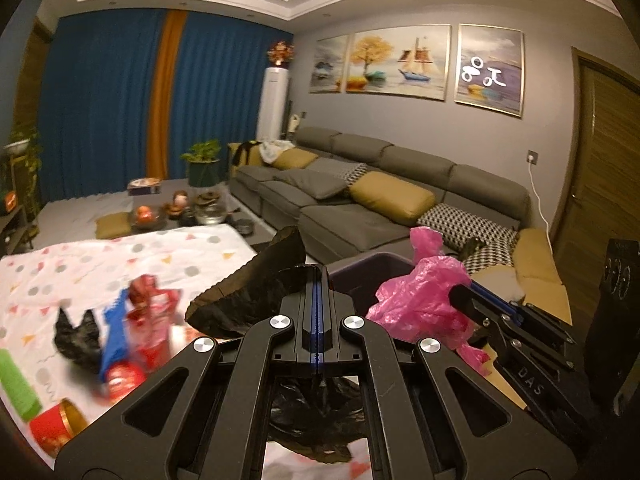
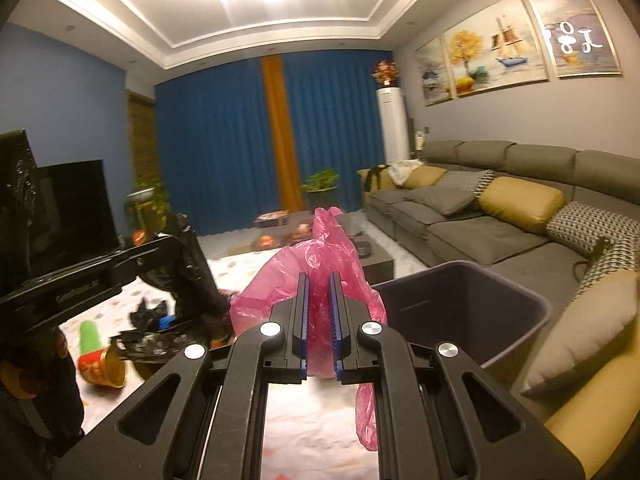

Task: Collect trash
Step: 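Carry the black and pink bags over the grey bin with both tools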

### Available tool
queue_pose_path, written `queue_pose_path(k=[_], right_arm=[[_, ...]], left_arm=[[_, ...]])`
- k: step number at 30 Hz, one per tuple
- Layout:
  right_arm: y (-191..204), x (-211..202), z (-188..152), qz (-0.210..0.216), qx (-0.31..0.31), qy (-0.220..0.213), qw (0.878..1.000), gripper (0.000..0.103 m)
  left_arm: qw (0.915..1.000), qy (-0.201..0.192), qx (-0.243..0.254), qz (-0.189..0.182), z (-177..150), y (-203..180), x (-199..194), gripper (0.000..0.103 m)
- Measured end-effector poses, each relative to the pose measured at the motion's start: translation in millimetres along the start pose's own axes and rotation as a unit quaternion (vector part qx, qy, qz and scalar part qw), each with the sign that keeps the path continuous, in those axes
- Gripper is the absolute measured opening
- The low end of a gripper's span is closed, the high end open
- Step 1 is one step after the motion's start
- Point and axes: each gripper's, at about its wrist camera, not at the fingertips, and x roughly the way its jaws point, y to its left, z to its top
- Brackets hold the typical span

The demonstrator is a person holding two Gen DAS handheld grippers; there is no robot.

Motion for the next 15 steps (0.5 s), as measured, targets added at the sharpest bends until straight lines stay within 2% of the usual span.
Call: queue_pose_path(k=[9, 15], right_arm=[[-57, 18, 5, -0.065, 0.029, 0.000, 0.997, 0.010], [-83, 30, 0, -0.088, 0.049, 0.012, 0.995, 0.010]], left_arm=[[0.9988, 0.018, -0.002, -0.045, 8, -39, 68, 0.000], [0.9976, 0.022, 0.011, -0.064, 9, -66, 111, 0.000]])
